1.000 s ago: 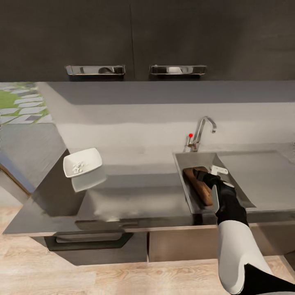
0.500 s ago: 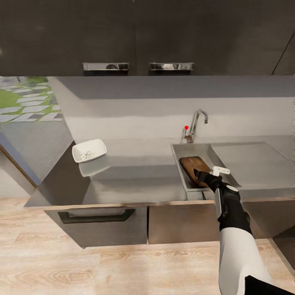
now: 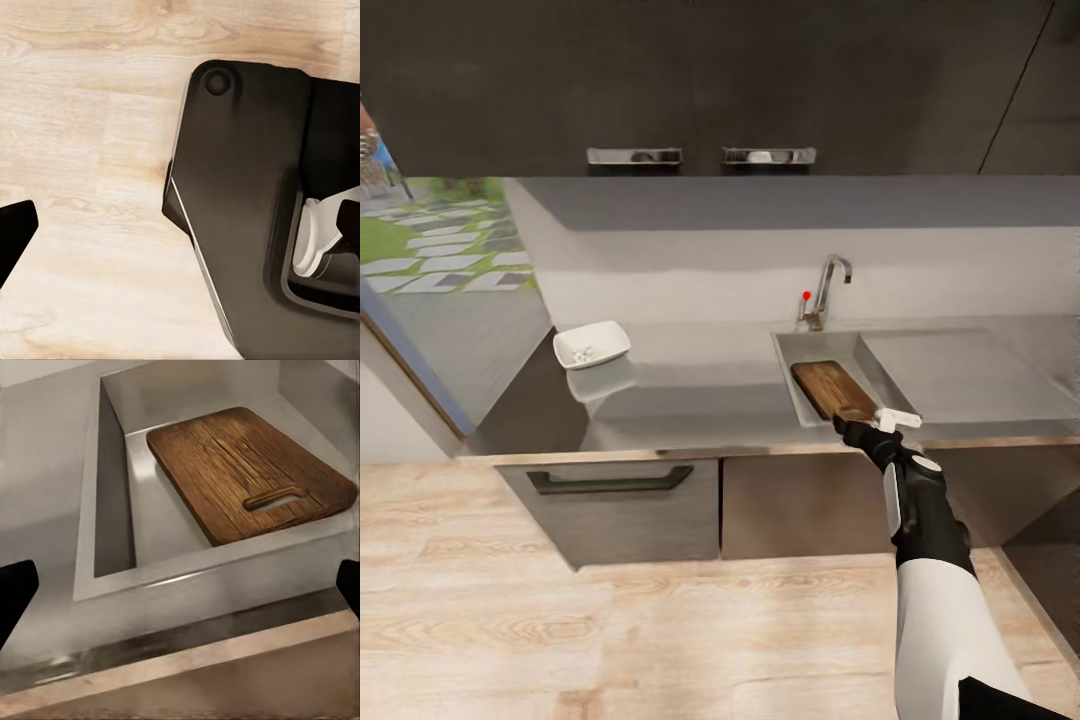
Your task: In the kitchen, take the Vidalia onion out of the sink, dice it on the chopping board with the paring knife, put the diced onion into the bowl on the countertop, then place both the paring knife and the chopping board into the sink.
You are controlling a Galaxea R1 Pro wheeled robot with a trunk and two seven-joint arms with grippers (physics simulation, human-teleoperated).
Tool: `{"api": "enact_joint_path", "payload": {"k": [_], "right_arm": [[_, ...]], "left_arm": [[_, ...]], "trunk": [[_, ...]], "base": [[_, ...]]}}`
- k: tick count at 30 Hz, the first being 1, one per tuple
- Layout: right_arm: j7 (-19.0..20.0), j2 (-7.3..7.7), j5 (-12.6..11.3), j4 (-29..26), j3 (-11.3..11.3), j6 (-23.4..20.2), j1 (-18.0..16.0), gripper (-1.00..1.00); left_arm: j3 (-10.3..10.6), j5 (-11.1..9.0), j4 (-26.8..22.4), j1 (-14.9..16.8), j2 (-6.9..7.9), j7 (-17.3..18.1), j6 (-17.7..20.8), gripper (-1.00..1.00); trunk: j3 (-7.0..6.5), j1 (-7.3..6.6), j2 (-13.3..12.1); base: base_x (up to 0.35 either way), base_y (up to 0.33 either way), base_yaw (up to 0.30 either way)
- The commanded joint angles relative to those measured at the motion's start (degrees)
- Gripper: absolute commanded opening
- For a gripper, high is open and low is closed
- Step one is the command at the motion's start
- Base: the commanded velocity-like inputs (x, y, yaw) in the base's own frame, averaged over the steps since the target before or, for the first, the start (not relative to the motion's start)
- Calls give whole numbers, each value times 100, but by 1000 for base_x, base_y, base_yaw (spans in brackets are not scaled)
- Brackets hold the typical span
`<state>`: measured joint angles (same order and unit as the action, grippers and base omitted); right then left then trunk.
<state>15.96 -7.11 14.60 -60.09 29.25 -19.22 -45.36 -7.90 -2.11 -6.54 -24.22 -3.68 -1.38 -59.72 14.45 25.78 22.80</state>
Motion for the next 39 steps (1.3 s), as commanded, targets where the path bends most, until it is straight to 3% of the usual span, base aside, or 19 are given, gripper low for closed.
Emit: {"api": "enact_joint_path", "payload": {"k": [1, 12, 19, 24, 27, 31, 37, 39], "right_arm": [[56, -10, 61, -8, 28, -21, -8, 100], [64, -18, 57, 40, 28, -12, 77, 100], [73, -18, 52, 88, 25, 147, 288, 100], [73, -18, 213, 524, 25, 685, 476, 100], [62, -18, 670, 1119, 27, 1267, 605, 100], [24, 37, 844, 2190, 42, 2143, 698, 100], [-297, 473, 893, 5006, 48, 3637, 903, 100], [-441, 615, 889, 5556, 41, 4051, 990, 100]], "left_arm": [[17, -18, -12, -4, -1, -15, -5, 100], [17, -18, -14, -4, -1, -14, -5, 100], [17, 8, -58, 9, 6, -5, -10, 100], [17, 2, -45, 466, 235, -16, 1, 100], [17, 7, -75, 672, 285, -12, 3, 100], [17, 11, -105, 1010, 289, -11, 4, 100], [17, 9, -90, 1488, 289, -11, 4, 100], [17, 9, -90, 1522, 291, -11, 4, 100]], "trunk": [[10, 0, 12], [10, 0, 12], [10, 0, 12], [10, 0, 12], [10, 0, 12], [10, 0, 12], [10, 0, 12], [10, 0, 12]], "base": [[-337, 0, 0], [-316, 0, 0], [-58, 0, 0], [-2, 0, 0], [0, 0, 0], [0, 0, 0], [0, 0, 0], [0, 0, 0]]}}
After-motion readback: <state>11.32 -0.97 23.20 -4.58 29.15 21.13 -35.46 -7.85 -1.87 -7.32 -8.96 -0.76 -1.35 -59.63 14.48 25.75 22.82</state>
